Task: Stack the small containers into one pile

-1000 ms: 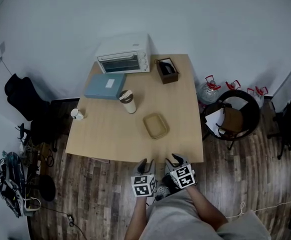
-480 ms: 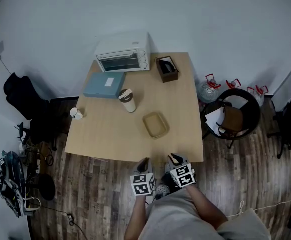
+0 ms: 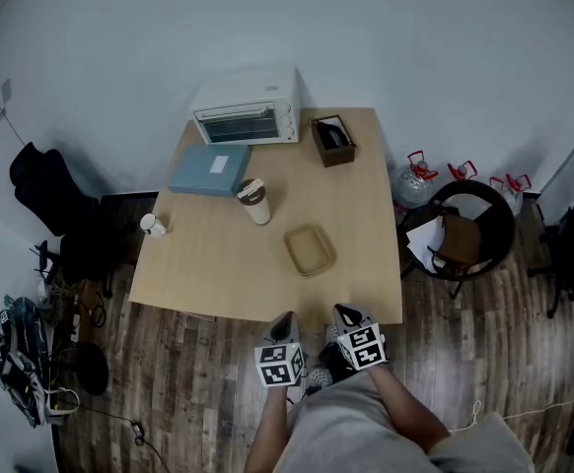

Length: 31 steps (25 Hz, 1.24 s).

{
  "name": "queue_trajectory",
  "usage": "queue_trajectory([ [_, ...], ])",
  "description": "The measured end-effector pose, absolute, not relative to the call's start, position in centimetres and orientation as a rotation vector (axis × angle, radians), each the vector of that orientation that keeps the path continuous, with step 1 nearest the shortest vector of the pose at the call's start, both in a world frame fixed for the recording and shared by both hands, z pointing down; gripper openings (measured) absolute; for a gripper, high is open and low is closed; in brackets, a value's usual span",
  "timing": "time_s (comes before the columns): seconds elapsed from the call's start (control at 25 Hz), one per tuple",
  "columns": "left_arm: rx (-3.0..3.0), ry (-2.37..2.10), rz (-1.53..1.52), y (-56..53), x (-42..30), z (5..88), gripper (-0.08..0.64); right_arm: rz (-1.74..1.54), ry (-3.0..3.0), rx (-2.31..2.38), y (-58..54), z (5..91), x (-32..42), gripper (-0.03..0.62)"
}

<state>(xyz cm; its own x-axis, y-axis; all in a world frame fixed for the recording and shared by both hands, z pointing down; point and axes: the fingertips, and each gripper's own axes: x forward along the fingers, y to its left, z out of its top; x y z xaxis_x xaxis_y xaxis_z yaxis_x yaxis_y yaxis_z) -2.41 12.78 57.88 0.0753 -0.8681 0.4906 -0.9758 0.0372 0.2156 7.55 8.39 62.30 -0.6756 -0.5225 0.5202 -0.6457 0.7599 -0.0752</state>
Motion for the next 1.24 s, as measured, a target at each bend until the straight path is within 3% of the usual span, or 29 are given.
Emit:
queue_trajectory([
  [1.24,1.894,-1.786,0.289,13.6,-1.6,58.0,0.005,0.410,-2.503,0.884,9.0,62.1,7.6,0.002],
])
